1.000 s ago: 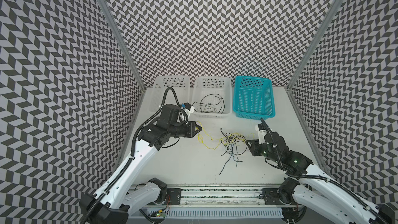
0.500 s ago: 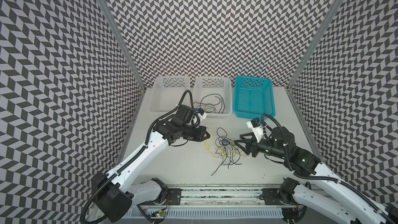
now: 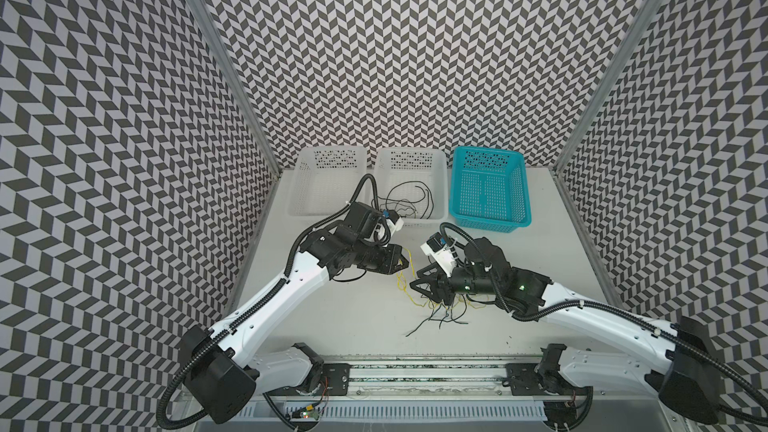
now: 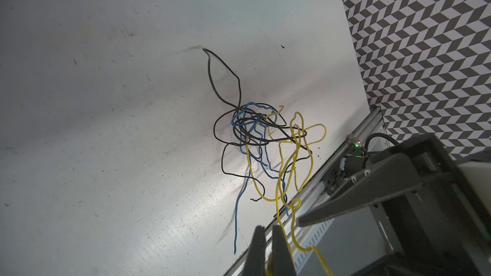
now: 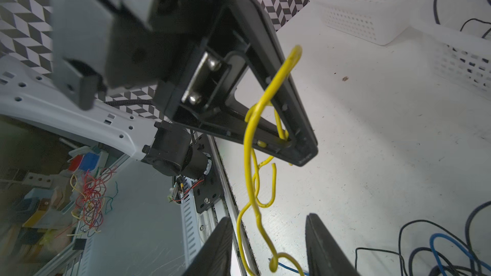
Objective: Untangle the cables
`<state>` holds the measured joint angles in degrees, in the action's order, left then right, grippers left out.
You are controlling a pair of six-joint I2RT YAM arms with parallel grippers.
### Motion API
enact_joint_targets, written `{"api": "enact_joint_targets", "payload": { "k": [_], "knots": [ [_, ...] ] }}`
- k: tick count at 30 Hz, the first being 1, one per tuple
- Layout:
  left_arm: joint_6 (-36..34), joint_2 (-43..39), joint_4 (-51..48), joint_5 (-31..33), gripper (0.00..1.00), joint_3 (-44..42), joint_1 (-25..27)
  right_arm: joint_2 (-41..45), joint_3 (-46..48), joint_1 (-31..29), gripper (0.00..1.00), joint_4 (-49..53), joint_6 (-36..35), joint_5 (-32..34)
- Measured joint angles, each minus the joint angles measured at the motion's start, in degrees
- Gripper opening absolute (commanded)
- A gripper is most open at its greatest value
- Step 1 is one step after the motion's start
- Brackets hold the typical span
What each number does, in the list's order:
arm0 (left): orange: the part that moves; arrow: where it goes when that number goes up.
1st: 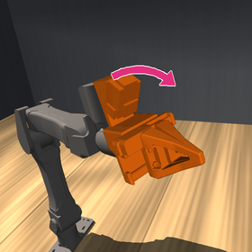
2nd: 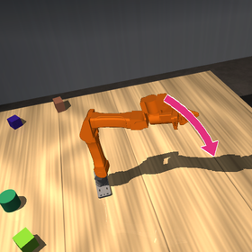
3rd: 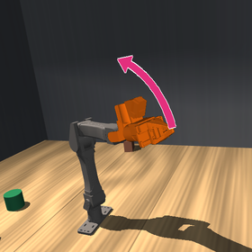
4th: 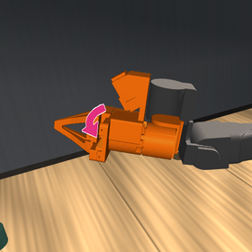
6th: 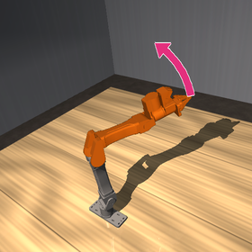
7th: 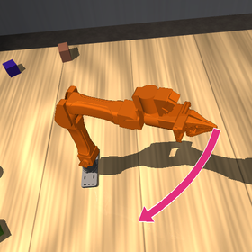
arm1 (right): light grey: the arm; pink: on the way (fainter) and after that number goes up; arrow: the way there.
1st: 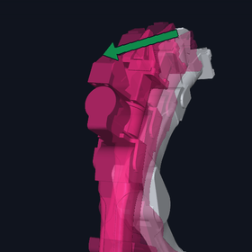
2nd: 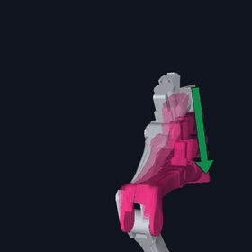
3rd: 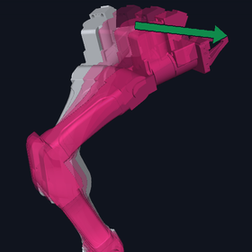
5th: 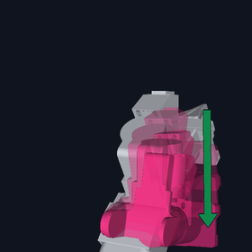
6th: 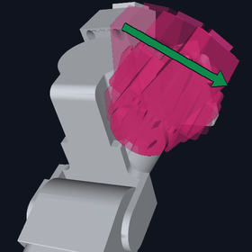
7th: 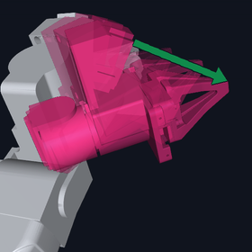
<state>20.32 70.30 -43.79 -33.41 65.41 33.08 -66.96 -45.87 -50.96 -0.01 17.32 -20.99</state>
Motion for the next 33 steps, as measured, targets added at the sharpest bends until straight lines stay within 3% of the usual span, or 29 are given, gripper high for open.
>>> {"api": "enact_joint_targets", "payload": {
  "k": [4, 7, 16, 25, 30, 33],
  "knots": [
    [0.0, 0.0, 0.2, -0.1, 0.00, 0.0, 0.0, -0.7, 0.0, -0.5, 0.00, -0.5, 0.0, 1.2],
    [-0.1, 0.0, 0.5, -0.1, 0.00, 0.0, 0.0, -0.3, -0.5, -0.8, 0.00, 0.7, -0.2, 4.2],
    [-1.4, -3.1, 2.3, -3.3, 0.25, -2.5, 0.3, 8.5, -0.8, -0.7, 0.00, 5.9, -2.3, 17.9],
    [-0.8, -6.5, 4.9, -7.3, 0.39, -7.4, 0.7, 13.1, -6.5, 3.0, 0.00, 9.7, -3.6, 22.4],
    [0.3, -6.4, 6.0, -8.3, 0.30, -9.3, 1.1, 15.3, -8.4, 3.1, 0.00, 9.1, -2.4, 22.9],
    [0.3, -6.4, 6.5, -8.5, 0.30, -9.3, 1.2, 15.9, -10.1, 3.1, 0.00, 9.3, -1.9, 23.0]
  ]
}}
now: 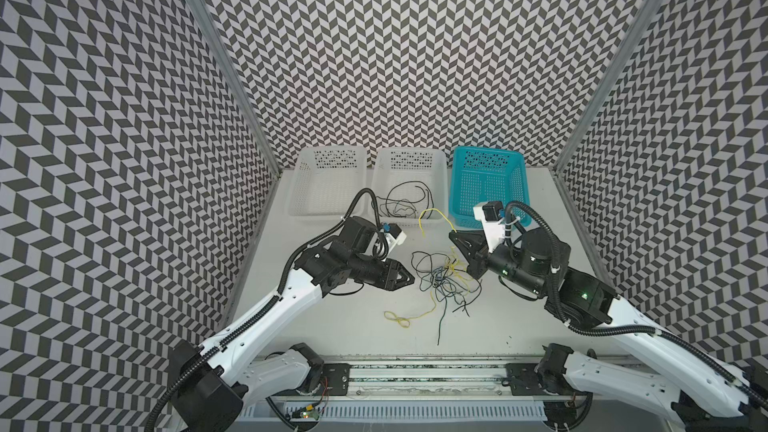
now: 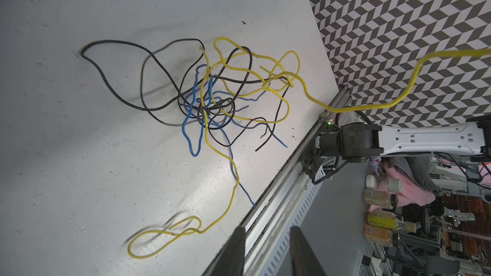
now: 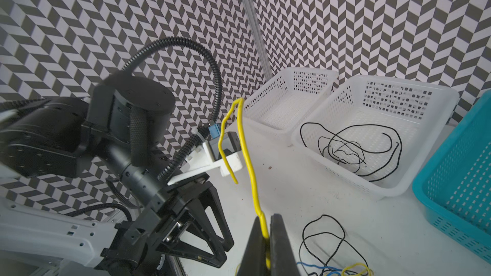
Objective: Untangle the cables
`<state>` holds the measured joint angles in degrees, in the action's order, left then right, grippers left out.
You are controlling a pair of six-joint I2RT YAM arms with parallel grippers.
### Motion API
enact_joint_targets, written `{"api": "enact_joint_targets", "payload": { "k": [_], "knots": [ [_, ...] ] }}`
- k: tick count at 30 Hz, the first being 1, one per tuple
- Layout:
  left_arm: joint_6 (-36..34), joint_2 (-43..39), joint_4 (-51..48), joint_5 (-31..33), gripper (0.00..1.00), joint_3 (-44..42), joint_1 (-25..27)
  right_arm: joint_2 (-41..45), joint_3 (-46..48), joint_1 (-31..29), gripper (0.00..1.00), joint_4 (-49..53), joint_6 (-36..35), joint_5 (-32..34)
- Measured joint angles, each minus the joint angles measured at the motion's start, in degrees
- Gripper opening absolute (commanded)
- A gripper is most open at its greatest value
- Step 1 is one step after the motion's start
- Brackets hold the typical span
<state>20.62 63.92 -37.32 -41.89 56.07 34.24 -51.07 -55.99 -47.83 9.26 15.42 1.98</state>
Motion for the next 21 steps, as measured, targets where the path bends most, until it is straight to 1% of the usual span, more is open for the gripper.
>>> {"api": "enact_joint_targets", "payload": {
  "k": [6, 11, 17, 21],
  "knots": [
    [1.4, 0.0, 2.7, 0.2, 0.41, -1.4, 0.1, 1.4, -4.7, 0.0, 0.00, -0.1, 1.8, -0.9],
    [4.2, -0.2, 7.7, 0.2, 0.49, -3.9, 1.2, 2.0, -7.1, 0.0, 0.00, -1.5, 4.2, -1.7],
    [7.4, -2.4, 15.4, 0.2, 0.50, -7.3, 4.2, 1.0, -8.8, 0.2, 0.00, -1.2, 4.5, 0.2],
    [8.5, -2.4, 16.8, 2.7, 0.51, -9.1, 8.2, 0.9, -8.8, 0.8, 0.00, 0.3, 3.4, 3.2]
  ]
}}
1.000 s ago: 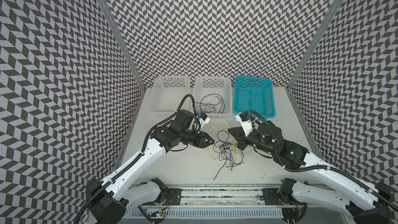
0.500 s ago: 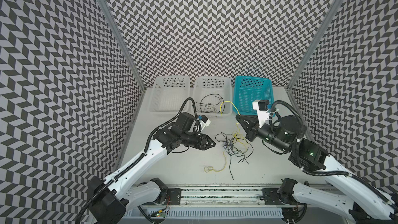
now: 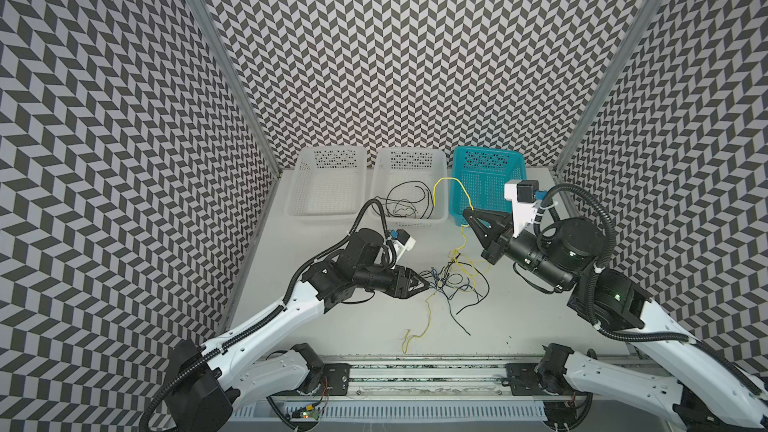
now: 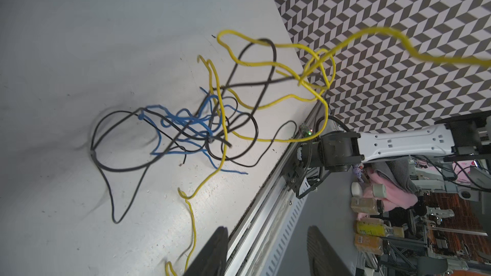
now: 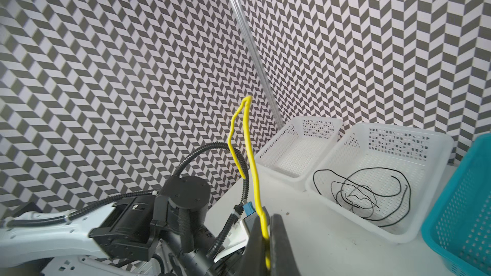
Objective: Untangle the cables
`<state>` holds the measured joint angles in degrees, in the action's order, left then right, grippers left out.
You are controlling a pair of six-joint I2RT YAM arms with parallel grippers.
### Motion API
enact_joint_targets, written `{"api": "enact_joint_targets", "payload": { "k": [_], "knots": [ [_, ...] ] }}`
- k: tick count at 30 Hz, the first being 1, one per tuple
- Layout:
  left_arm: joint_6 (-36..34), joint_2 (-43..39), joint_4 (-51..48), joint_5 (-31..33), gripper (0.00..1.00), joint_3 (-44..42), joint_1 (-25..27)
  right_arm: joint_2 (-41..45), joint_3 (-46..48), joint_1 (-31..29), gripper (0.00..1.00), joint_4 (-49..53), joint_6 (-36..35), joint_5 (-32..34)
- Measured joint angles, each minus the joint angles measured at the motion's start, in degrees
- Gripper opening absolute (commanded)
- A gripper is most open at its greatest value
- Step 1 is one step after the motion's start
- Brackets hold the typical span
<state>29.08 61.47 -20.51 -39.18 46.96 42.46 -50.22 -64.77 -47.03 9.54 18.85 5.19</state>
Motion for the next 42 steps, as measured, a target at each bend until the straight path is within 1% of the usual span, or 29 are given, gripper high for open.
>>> {"api": "enact_joint_targets", "payload": {
  "k": [4, 8, 14, 17, 20, 24, 31, 33, 38, 41, 42],
  "knots": [
    [1.2, 0.7, 0.4, 4.3, 0.51, -2.6, 4.9, 0.5, 0.7, 2.4, 0.00, 0.2, -0.3, 1.1],
    [2.4, 1.6, 1.7, 7.7, 0.51, -5.2, 7.6, 0.7, 1.0, 4.0, 0.00, 0.8, 0.2, 0.8],
    [2.5, 6.8, 5.1, 14.5, 0.50, -5.8, 8.5, 0.7, 1.0, 4.2, 0.00, 1.1, 0.8, -0.5],
    [1.2, 10.3, 7.3, 18.4, 0.49, -5.8, 8.5, 0.8, 1.0, 4.2, 0.00, 1.4, 1.2, -1.3],
    [-0.2, 13.4, 10.8, 20.7, 0.48, -5.8, 8.6, 1.2, 1.0, 4.2, 0.00, 1.9, 1.5, -2.2],
    [-1.6, 17.0, 17.5, 21.4, 0.44, -5.8, 8.6, 1.9, 1.0, 4.2, 0.00, 2.4, 1.8, -3.1],
    [-2.1, 22.6, 29.0, 21.0, 0.40, -6.2, 9.3, 2.9, 1.7, 4.2, 0.00, 2.3, 2.6, -3.8],
    [-2.1, 24.0, 31.0, 20.7, 0.39, -6.2, 9.6, 3.0, 1.9, 4.2, 0.00, 2.3, 2.7, -4.1],
    [-2.6, 26.2, 33.0, 20.5, 0.31, -6.2, 9.8, 3.0, 2.2, 4.2, 0.00, 2.3, 3.0, -4.6],
    [-3.0, 27.3, 33.0, 20.5, 0.25, -6.1, 9.8, 3.1, 2.2, 4.2, 0.00, 2.3, 3.1, -4.7],
    [-3.2, 27.6, 33.0, 20.5, 0.21, -6.1, 9.8, 3.2, 2.2, 4.2, 0.00, 2.3, 3.1, -4.8]
  ]
}}
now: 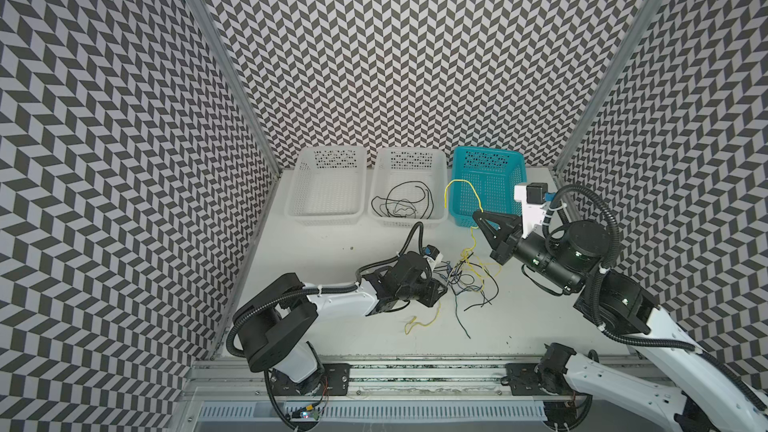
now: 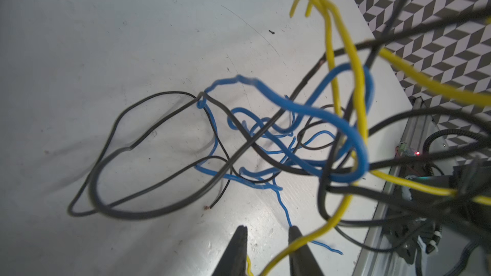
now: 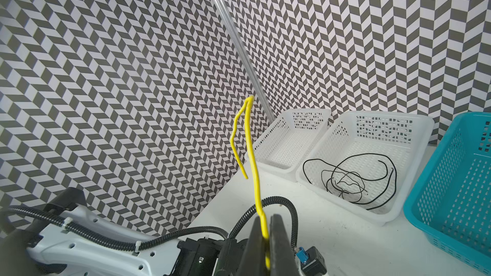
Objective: Untangle the cables
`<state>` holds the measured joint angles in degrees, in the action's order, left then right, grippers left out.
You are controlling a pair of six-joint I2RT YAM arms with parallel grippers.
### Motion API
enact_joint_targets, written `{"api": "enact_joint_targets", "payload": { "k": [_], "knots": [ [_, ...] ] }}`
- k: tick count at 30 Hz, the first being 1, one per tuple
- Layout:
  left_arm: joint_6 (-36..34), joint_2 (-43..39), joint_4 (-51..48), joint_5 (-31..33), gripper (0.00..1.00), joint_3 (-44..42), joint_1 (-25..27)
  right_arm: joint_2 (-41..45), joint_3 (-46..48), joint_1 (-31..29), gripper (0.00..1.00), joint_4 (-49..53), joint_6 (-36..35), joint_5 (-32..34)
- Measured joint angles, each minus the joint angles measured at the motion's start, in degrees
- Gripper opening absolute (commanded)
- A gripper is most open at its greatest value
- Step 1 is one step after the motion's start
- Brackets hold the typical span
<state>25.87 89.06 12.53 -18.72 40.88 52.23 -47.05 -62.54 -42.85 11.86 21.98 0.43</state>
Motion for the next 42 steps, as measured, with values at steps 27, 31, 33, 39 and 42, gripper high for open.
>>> {"api": "enact_joint_targets", "payload": {
  "k": [27, 31, 33, 39, 42],
  "knots": [
    [0.9, -32.9, -31.4, -0.4, 0.00, 7.0, -3.0, 7.1, 15.5, 5.3, 0.00, 2.3, -2.4, 14.2],
    [-1.0, -32.1, -38.4, -0.4, 0.00, 13.9, -14.8, 7.9, 18.4, 5.5, 0.00, 1.6, -2.4, 12.1],
    [-2.4, -30.2, -41.4, -0.7, 0.00, 18.3, -20.4, 8.4, 19.8, 5.6, 0.00, 1.3, -2.4, 10.7],
    [-4.8, -21.0, -45.0, -0.5, 0.00, 31.5, -34.3, 9.9, 23.8, 5.6, 0.00, -0.5, -1.7, 6.1],
    [-5.5, -17.2, -44.2, 3.4, 0.00, 35.0, -37.3, 10.3, 24.9, 5.6, 0.00, -0.9, -1.6, 3.1]
  ]
}}
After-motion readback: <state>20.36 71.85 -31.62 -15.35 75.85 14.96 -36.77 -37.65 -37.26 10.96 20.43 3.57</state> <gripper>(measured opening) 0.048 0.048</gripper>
